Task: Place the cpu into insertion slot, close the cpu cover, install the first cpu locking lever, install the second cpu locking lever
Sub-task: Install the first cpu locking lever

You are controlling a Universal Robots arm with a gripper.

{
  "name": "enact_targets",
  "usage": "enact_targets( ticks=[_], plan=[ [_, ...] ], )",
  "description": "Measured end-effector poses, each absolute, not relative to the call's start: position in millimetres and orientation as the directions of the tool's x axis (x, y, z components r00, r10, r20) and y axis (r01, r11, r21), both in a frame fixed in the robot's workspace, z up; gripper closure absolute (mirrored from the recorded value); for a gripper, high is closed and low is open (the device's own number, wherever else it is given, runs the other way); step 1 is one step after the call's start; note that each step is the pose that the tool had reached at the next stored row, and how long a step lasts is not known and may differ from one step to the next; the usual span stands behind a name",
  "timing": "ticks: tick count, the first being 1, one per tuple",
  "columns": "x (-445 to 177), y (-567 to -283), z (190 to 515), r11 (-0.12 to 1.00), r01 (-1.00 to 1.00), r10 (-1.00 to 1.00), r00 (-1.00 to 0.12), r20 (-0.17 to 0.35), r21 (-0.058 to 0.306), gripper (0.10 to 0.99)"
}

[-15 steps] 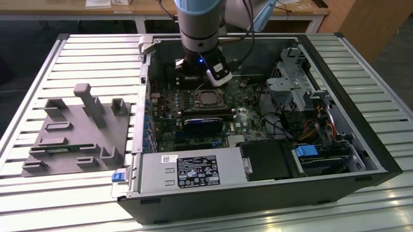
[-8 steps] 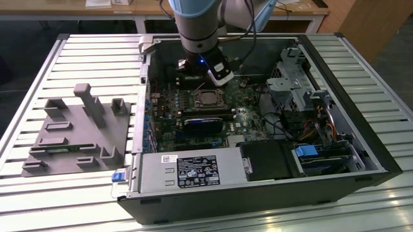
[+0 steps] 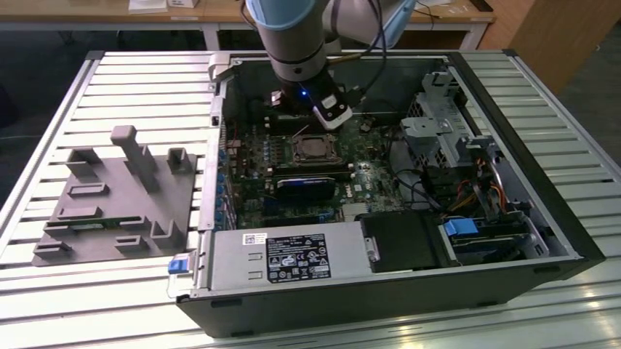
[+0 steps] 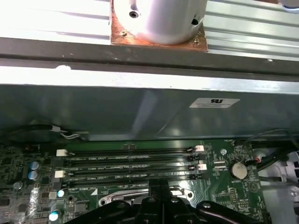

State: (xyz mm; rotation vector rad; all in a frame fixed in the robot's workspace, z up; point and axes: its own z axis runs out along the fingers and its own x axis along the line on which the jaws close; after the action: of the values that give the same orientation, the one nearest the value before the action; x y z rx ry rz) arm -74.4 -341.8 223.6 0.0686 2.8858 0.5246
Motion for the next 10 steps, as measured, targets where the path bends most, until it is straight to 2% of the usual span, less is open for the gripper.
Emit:
enact_targets(
  ticks=[10],
  plan=[
    [-79.0,-337.3,215.1,0.936,0.016,0.103,-0.968,-0.230,0.352,0.980]
  ],
)
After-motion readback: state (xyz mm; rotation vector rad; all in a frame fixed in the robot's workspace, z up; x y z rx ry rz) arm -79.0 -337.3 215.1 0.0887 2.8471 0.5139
